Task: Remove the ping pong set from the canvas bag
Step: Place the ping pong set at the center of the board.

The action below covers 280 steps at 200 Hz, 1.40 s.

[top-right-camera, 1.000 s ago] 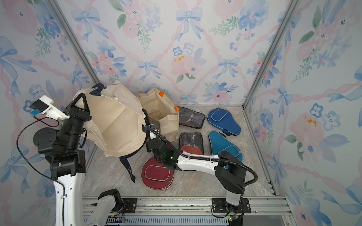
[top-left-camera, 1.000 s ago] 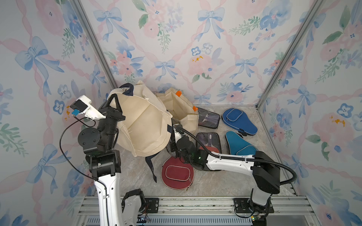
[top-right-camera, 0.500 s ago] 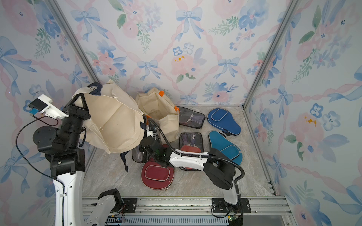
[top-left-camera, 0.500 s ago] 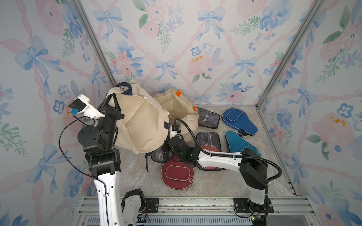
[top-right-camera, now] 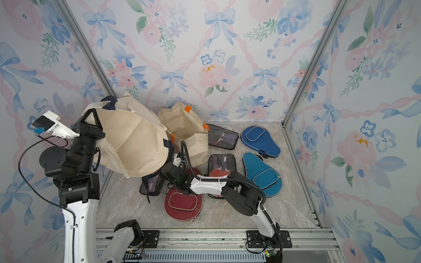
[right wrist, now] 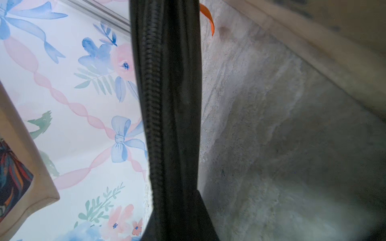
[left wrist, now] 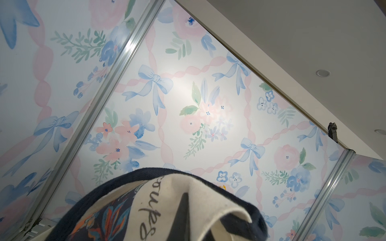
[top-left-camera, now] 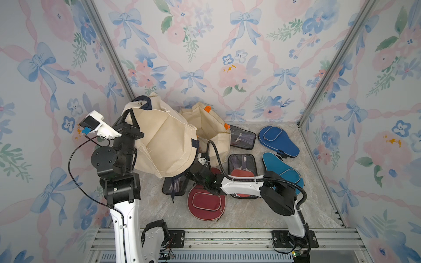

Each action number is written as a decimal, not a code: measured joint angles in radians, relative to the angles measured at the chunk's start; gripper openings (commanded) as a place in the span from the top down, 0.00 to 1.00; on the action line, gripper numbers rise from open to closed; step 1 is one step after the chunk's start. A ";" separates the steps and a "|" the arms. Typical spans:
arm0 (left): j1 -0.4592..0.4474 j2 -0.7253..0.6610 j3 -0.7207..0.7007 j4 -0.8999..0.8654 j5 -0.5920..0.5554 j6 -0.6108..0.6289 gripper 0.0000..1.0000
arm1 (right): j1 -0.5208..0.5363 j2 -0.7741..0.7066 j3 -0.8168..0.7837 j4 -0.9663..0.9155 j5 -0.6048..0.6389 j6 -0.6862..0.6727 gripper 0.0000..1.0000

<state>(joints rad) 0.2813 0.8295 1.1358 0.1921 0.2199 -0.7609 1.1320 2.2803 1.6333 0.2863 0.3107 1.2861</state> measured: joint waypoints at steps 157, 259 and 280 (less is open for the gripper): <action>-0.006 -0.001 -0.062 0.000 -0.042 0.046 1.00 | -0.019 0.223 0.243 -0.023 -0.074 0.274 0.75; -0.006 0.062 -0.091 0.001 -0.083 0.067 1.00 | -0.056 0.224 0.171 0.084 -0.126 0.251 0.06; -0.006 0.089 -0.091 0.001 -0.091 0.073 1.00 | -0.060 0.224 0.131 0.100 -0.130 0.237 0.03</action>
<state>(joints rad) 0.2749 0.9184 1.0451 0.1932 0.1291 -0.6880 1.0721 2.5046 1.7641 0.3862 0.1806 1.5234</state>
